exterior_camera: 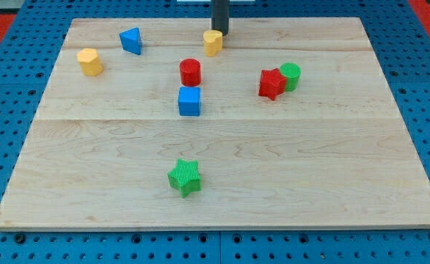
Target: Move the yellow heart slightly to the top right of the red circle
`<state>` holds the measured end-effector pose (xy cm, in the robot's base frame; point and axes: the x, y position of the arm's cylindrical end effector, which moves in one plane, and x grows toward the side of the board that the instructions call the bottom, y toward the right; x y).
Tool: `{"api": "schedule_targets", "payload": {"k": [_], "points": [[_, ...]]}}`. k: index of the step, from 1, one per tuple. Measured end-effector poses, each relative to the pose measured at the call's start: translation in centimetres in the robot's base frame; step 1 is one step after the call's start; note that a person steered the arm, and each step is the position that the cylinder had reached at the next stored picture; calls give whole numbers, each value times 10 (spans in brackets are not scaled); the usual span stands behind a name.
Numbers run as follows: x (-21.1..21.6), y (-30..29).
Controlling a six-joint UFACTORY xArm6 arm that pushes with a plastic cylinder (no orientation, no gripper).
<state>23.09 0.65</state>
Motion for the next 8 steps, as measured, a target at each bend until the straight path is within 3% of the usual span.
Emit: {"api": "schedule_targets", "payload": {"k": [1,4,5,7,8], "points": [[9,-1],[92,128],[151,164],[295,163],[369,114]]}}
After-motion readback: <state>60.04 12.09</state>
